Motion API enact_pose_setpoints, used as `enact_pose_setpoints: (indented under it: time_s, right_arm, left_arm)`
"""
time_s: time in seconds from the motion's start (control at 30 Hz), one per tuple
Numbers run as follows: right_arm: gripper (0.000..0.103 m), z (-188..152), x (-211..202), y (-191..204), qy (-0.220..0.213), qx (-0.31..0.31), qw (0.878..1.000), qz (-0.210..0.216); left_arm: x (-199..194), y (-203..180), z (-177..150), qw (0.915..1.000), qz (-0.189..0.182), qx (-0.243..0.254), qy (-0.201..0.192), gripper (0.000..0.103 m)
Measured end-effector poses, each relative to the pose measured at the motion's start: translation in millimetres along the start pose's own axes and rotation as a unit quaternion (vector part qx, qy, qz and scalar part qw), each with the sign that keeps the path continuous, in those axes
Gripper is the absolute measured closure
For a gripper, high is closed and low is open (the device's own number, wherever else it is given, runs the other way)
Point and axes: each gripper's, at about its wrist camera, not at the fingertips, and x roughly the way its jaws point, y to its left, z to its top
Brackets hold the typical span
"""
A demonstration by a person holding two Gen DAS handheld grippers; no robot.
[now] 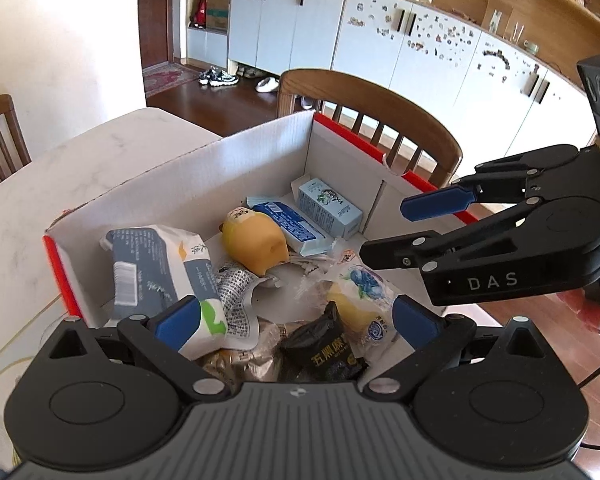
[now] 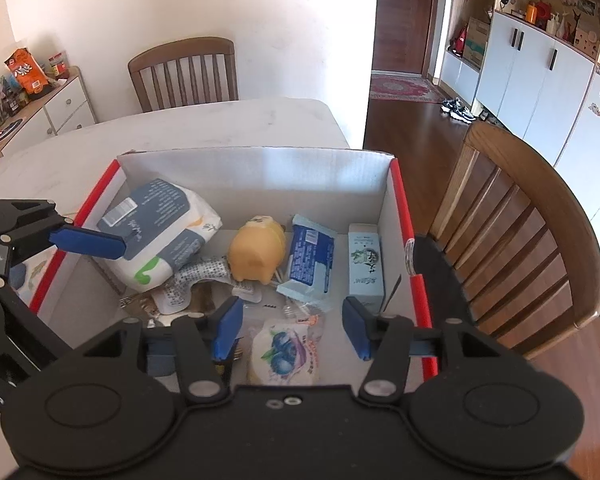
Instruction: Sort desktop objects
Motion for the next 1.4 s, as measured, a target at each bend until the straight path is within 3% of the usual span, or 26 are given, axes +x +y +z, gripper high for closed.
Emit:
enact_pose_setpoints:
  time_s: [0.43, 1.03, 1.4]
  right_arm:
    - [0.045, -9, -27, 32, -0.011, -0.021, 1.000, 0.008]
    - [0.030, -36, -76, 79, -0.055, -0.048, 0.997, -0.004]
    - [0.026, -48, -89, 93, -0.071, -0.013, 0.997, -0.024]
  left_arm:
    - [-51, 13, -24, 0.9981, 0.032, -0.012, -0.051, 0.000]
    - [-102, 13, -57, 0.9965, 0.022, -0.026, -0.077, 0.000]
    - [-120, 16, -70, 0.9927, 0.070, -0.040, -0.090, 0.000]
